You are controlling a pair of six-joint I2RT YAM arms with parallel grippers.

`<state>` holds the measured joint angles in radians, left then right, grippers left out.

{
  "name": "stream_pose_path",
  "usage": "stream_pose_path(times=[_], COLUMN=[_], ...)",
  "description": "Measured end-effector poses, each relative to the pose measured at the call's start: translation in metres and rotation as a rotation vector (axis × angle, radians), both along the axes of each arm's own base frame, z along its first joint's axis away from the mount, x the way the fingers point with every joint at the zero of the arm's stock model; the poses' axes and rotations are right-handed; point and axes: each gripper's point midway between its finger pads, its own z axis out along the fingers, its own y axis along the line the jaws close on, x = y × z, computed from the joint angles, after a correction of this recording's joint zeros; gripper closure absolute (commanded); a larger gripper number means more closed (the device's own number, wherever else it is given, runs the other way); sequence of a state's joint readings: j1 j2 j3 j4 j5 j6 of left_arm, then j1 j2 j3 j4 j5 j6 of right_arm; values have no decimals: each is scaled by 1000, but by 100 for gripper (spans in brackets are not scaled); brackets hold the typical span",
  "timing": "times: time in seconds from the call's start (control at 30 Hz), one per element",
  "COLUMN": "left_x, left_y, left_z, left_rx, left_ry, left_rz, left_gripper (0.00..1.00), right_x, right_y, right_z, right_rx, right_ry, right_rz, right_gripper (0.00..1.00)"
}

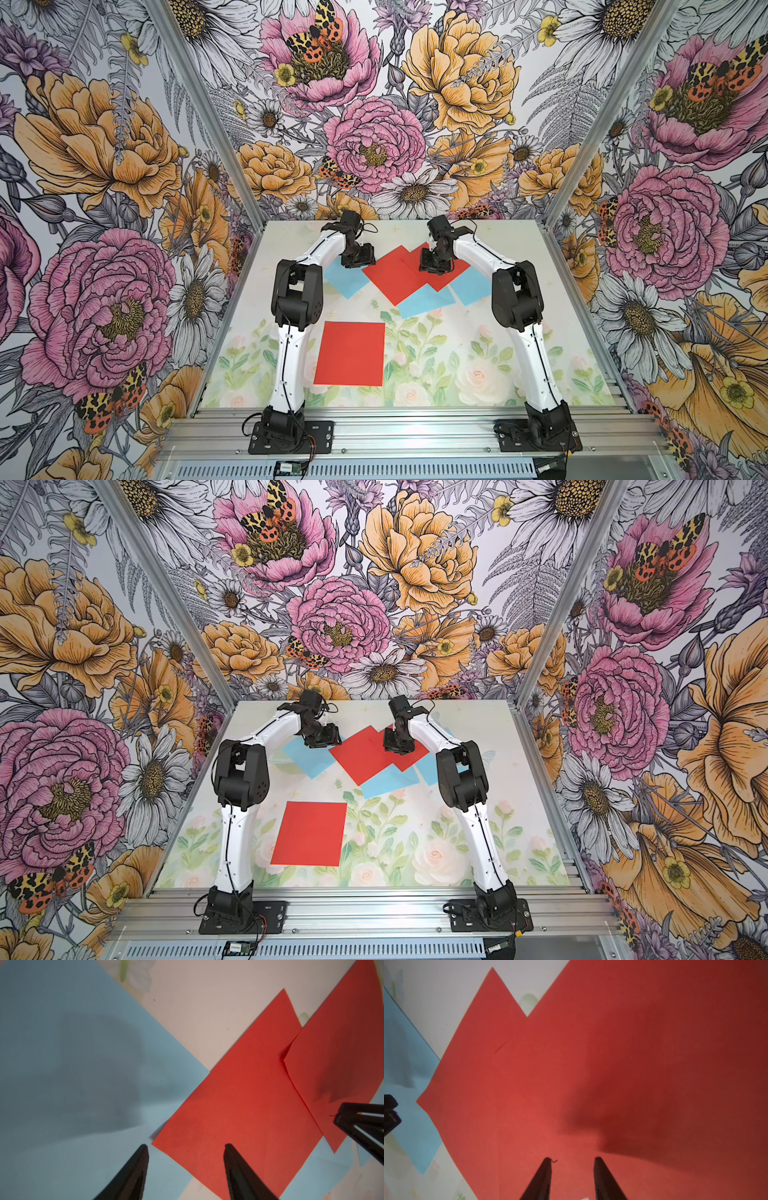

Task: Sort the scattered colored papers by color
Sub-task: Pick up the colored paper from the center of the board.

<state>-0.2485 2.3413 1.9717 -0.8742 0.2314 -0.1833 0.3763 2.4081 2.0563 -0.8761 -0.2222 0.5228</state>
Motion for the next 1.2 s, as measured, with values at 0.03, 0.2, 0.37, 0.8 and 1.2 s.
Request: stream_pose_path(times=[0.03, 0.2, 0.37, 0.8, 1.2], left_x=[-2, -4, -1, 7, 11], left_y=[-2, -4, -2, 9, 5], left_z=[-3, -10, -8, -4, -5], left_rx=[5, 34, 76, 159, 143], left_ry=[7, 18, -1, -40, -36], left_rz=[-4, -9, -5, 21, 59], left_gripper=[39, 39, 38, 37, 37], right_x=[-1, -3, -3, -3, -1], right_y=[-2, -4, -3, -4, -9], right_z=[-3, -7, -7, -7, -7], right_rx=[-5, -13, -11, 3, 27], right_ry=[8, 15, 14, 19, 27], right_rz=[-1, 11, 18, 20, 18], right_gripper=[63, 63, 63, 63, 63])
